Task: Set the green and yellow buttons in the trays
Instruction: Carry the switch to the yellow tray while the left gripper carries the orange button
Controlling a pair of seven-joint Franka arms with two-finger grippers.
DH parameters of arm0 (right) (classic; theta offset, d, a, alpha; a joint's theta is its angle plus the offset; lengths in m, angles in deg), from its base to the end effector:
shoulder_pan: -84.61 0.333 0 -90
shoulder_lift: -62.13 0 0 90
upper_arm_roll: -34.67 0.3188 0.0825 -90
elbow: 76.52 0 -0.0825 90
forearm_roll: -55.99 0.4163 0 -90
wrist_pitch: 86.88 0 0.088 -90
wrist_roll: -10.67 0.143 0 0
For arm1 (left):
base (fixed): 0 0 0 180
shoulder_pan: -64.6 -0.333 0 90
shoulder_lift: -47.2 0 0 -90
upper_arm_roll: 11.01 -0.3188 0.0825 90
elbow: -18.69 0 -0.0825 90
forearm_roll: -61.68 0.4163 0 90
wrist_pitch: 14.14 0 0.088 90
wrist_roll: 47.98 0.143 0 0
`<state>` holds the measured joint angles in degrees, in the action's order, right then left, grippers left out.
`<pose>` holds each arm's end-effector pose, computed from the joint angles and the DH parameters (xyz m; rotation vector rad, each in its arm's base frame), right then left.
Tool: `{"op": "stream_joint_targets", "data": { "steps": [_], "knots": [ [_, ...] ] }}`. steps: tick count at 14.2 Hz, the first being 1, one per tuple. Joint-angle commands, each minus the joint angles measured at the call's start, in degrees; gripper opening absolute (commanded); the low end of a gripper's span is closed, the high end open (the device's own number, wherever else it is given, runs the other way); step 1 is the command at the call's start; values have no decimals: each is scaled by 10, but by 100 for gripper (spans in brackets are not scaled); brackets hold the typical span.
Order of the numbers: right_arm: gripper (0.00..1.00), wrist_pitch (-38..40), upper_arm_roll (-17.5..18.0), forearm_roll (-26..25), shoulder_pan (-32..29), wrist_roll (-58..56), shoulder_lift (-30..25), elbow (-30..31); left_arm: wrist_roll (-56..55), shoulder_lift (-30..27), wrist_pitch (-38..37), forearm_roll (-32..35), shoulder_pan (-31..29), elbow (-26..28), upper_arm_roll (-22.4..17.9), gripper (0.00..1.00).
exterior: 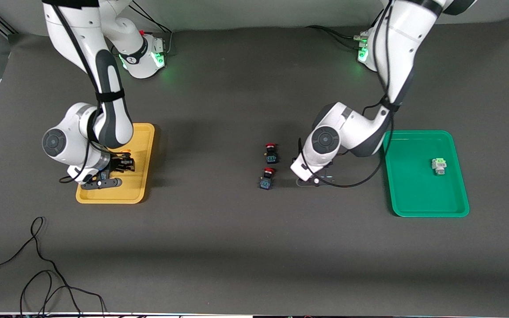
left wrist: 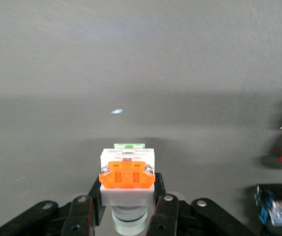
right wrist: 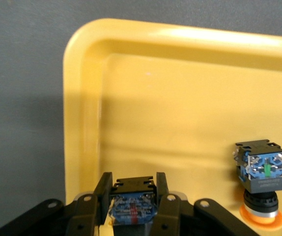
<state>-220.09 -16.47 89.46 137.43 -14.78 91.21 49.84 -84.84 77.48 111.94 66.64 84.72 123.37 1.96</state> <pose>0.5493 0.0079 0.1596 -3.1136 -0.1027 0.1818 0.5504 -0.3490 0.1838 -3.0936 -0.0491 0.2208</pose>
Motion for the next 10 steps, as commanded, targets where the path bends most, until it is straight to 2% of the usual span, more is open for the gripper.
{"op": "stream_joint_targets", "data": {
  "steps": [1,3,5,8,10],
  "knots": [
    [88,5,-6,19,7,-4,6,-20,1,-80,-135,-1,-24,-31,1,0],
    [99,46,-10,17,8,11,-2,-47,45,-101,-273,-5,-55,-105,2,0],
    [99,123,-26,2,8,25,-3,-97,91,-115,-366,-5,-89,-166,1,0],
    [100,250,-42,-64,8,73,-6,-202,196,-145,-388,13,-153,-176,-6,0],
    [100,315,-48,-75,9,94,-10,-255,297,-149,-376,29,-212,-173,-7,0]
  ]
}}
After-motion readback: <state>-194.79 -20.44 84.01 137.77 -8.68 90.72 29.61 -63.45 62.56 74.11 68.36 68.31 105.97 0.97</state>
